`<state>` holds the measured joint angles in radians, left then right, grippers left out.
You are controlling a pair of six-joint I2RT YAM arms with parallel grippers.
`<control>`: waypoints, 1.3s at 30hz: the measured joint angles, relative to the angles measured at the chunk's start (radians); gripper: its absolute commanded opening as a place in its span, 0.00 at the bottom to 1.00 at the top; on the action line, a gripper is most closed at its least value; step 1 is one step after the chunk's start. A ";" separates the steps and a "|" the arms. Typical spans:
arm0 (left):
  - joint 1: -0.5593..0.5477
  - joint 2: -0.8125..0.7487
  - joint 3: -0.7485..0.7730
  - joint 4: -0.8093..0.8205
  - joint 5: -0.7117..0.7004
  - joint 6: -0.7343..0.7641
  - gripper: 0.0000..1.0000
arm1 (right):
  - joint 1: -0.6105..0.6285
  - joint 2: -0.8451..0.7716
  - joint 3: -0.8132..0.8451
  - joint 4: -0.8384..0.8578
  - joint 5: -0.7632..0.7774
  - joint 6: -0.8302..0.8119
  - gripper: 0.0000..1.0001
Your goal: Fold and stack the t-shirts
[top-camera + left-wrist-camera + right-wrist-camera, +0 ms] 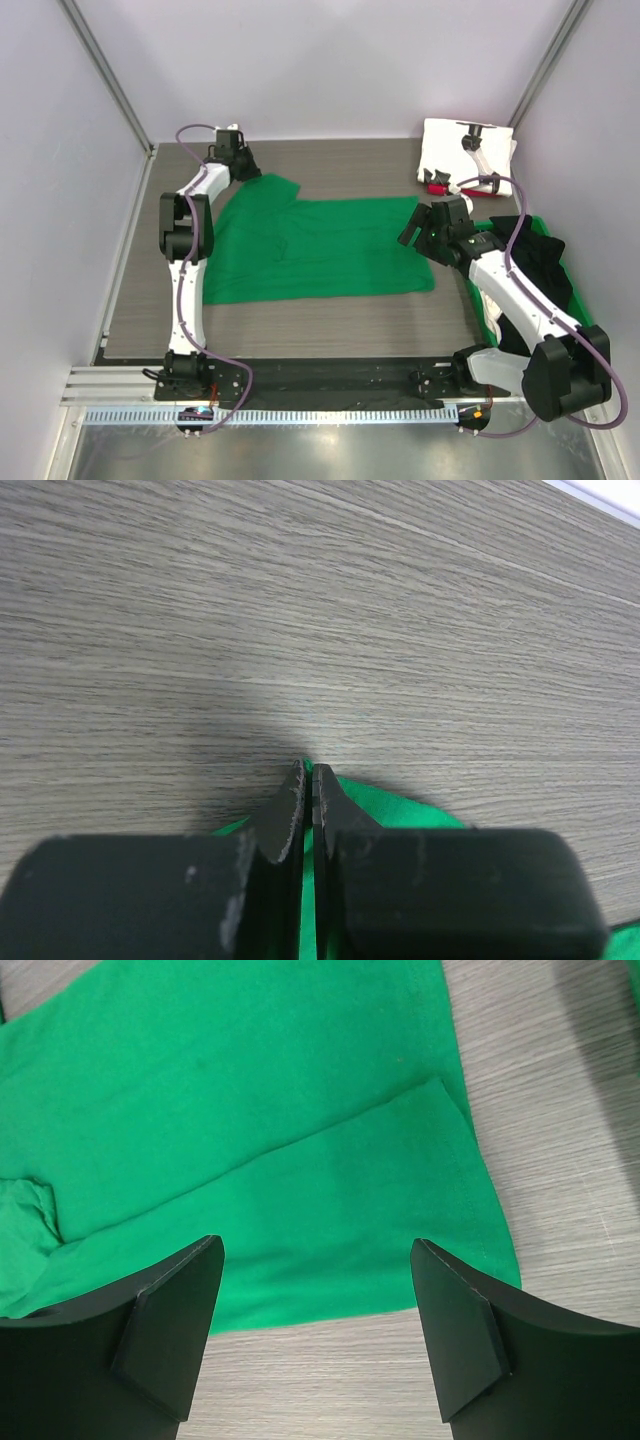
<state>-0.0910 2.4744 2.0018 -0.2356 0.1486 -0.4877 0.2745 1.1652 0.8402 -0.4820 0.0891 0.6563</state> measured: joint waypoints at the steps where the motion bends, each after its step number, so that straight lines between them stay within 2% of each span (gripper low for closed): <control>1: 0.000 0.000 0.000 0.000 0.000 0.000 0.00 | -0.002 0.005 -0.001 0.002 -0.002 -0.001 0.82; 7: -0.001 0.000 -0.001 0.001 -0.003 0.000 0.00 | -0.032 0.058 -0.001 0.011 -0.014 -0.008 0.81; 11: -0.002 -0.005 -0.011 0.011 -0.006 0.000 0.00 | -0.124 0.144 0.039 0.010 -0.043 -0.026 0.81; 16: -0.003 -0.016 -0.032 0.022 -0.010 0.000 0.00 | -0.195 0.322 0.203 0.013 -0.045 -0.047 0.77; 29: -0.005 -0.047 -0.099 0.077 -0.018 0.000 0.00 | -0.204 0.842 0.668 0.033 -0.030 -0.100 0.58; 39: -0.006 -0.056 -0.120 0.097 -0.029 -0.001 0.00 | -0.196 1.044 0.890 0.011 0.034 -0.134 0.55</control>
<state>-0.0971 2.4184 1.8816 -0.1383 0.1196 -0.4889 0.0780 2.2097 1.7302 -0.4706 0.1234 0.5220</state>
